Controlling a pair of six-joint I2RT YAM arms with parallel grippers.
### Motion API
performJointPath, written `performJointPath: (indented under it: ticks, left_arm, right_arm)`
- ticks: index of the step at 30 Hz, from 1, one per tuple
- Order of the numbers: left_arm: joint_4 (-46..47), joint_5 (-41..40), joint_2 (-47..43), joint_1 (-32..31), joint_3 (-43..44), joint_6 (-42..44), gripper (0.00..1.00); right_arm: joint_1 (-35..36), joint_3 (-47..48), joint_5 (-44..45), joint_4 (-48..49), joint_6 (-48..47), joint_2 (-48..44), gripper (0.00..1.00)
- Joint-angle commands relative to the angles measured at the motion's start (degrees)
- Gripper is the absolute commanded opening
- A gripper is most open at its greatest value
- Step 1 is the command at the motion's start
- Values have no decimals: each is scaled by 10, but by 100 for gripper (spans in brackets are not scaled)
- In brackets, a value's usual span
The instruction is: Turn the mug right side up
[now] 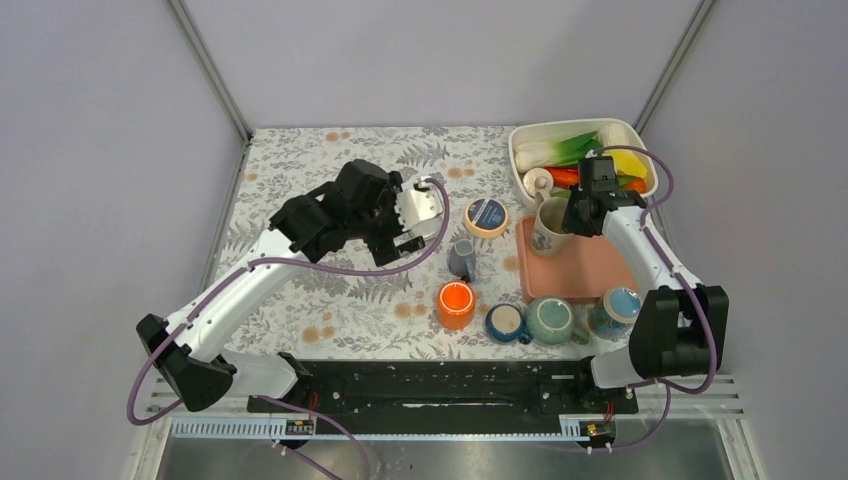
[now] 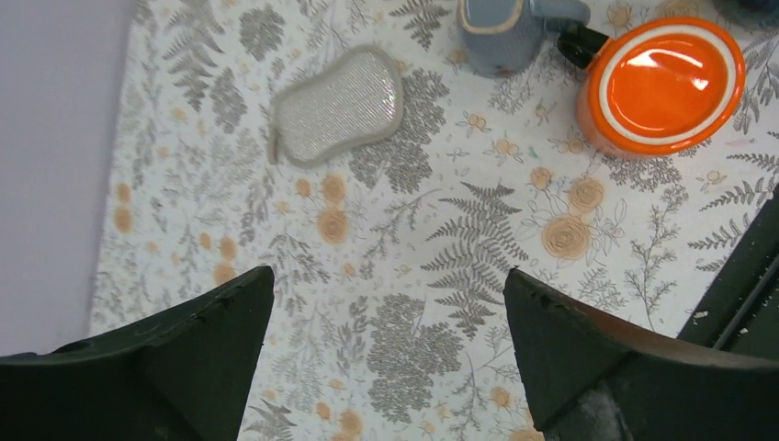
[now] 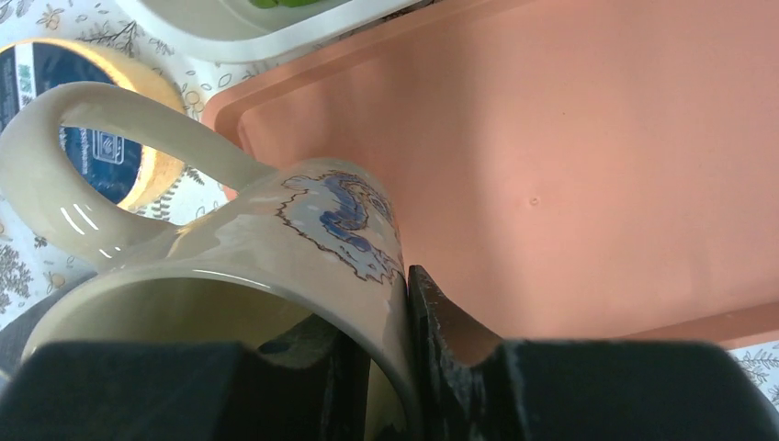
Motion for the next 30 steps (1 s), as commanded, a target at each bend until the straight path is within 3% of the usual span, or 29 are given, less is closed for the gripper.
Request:
performJointPath:
  ticks: [1, 7, 14, 30]
  left_arm:
    - [52, 46, -27, 27, -42, -28, 99]
    - [62, 50, -29, 49, -72, -28, 99]
    - [65, 45, -30, 60, -87, -21, 99]
    - [66, 53, -11, 70, -87, -20, 99]
  right_arm:
    - [-31, 11, -18, 87, 20, -9, 0]
    - [-157, 5, -11, 94, 34, -19, 0]
    - [-249, 25, 23, 94, 43, 21, 0]
    - [-303, 97, 48, 93, 46, 116, 0]
